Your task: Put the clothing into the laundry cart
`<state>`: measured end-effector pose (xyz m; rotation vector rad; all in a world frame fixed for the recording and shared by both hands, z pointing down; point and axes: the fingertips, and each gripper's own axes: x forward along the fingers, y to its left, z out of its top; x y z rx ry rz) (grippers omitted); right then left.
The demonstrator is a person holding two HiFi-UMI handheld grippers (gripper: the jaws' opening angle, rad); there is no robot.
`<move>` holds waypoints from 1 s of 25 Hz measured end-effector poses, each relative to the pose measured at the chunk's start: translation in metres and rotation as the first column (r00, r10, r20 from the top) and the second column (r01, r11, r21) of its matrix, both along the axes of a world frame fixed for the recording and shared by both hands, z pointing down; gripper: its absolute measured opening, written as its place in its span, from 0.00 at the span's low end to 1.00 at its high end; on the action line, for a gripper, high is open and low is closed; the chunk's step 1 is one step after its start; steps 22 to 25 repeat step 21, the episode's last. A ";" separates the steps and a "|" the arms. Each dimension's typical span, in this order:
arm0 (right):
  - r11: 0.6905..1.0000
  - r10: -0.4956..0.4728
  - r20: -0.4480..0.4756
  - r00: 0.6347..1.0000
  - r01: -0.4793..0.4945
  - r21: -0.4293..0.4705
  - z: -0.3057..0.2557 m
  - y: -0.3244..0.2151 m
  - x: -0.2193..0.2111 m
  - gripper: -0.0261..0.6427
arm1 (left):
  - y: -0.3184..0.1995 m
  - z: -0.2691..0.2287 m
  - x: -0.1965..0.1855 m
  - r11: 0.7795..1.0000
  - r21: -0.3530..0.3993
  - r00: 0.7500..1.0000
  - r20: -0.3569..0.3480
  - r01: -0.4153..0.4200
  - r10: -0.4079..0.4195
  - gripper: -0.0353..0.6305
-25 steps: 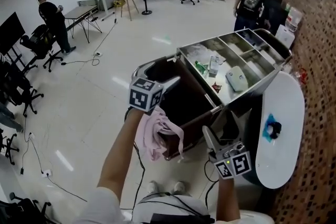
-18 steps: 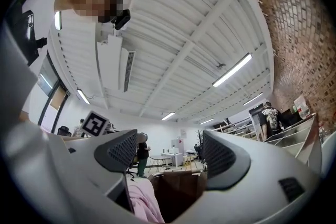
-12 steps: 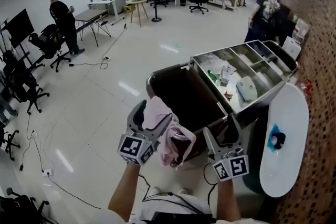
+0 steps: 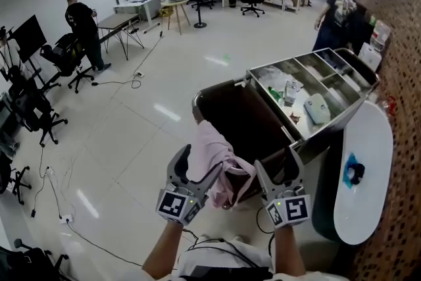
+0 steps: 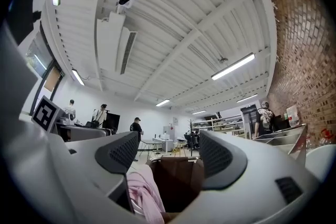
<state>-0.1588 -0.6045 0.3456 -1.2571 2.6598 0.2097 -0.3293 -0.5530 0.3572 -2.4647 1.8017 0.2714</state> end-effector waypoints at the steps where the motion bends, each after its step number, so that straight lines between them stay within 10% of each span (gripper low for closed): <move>1: 1.000 -0.008 -0.005 1.000 0.008 0.002 0.001 0.002 -0.005 0.61 | 0.001 0.000 -0.002 1.000 0.001 1.000 0.008 0.009 -0.009 0.65; 6: 0.999 -0.035 -0.015 0.999 0.035 0.008 0.003 0.014 -0.017 0.61 | 0.007 -0.005 -0.001 0.998 0.030 0.988 0.144 0.053 -0.057 0.65; 25: 0.999 0.012 0.010 1.000 -0.012 -0.033 0.014 0.013 -0.005 0.61 | 0.013 -0.008 0.002 1.000 0.011 0.994 0.108 -0.010 0.008 0.65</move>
